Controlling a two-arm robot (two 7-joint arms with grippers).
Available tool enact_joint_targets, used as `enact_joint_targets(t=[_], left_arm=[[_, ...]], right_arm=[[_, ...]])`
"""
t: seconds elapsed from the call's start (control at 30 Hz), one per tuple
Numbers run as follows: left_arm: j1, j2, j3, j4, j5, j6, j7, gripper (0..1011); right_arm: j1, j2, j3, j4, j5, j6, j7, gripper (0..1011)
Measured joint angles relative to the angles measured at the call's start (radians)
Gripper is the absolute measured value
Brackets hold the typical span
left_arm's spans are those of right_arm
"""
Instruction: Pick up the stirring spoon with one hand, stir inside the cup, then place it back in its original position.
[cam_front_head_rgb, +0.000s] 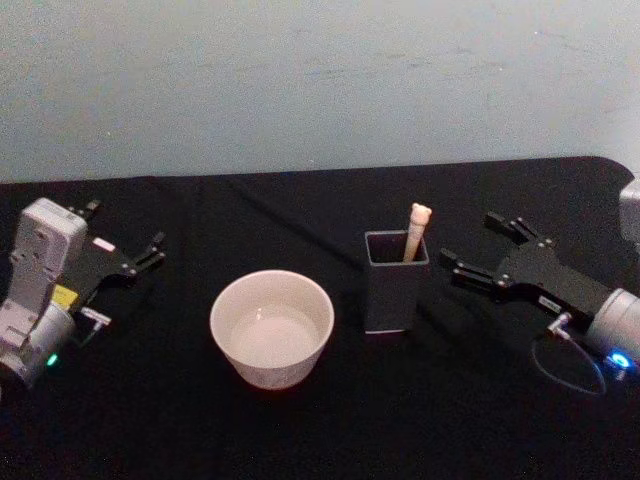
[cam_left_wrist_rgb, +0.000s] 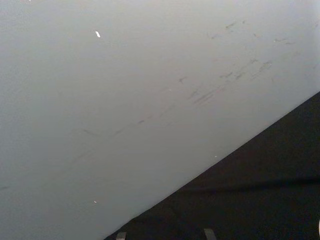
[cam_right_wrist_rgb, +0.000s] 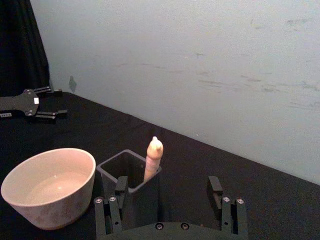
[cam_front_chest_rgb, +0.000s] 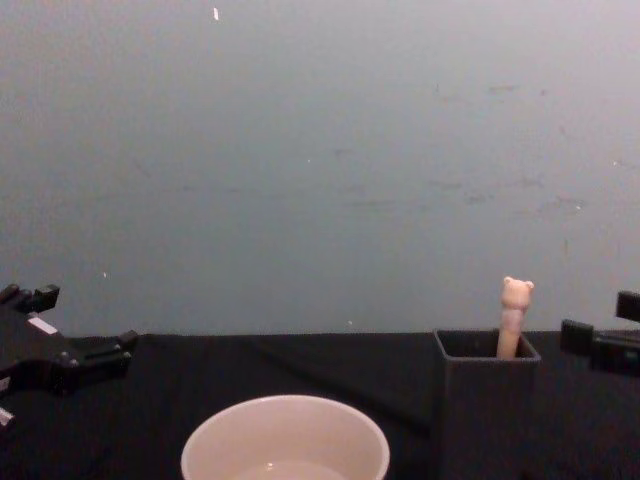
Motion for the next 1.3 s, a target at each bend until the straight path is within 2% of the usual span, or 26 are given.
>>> enact_joint_targets(t=[0.33,0.57,0.9,1.3], left_arm=[[0.0,0.0,0.0,0.0,0.0,0.0,0.0,1001],[0.0,0.0,0.0,0.0,0.0,0.0,0.0,1001],[0.0,0.0,0.0,0.0,0.0,0.0,0.0,1001],[0.0,0.0,0.0,0.0,0.0,0.0,0.0,1002]], right_arm=[[0.073,-0.057,-0.028,0.059,-0.028,0.037,0.027,1002],[0.105,-0.081,-0.042,0.091,-0.044,0.042,0.038,1002],[0.143,-0.114,-0.059,0.134,-0.07,0.035,0.041,1002],[0.162,-0.138,-0.06,0.148,-0.075,0.044,0.034,1002]])
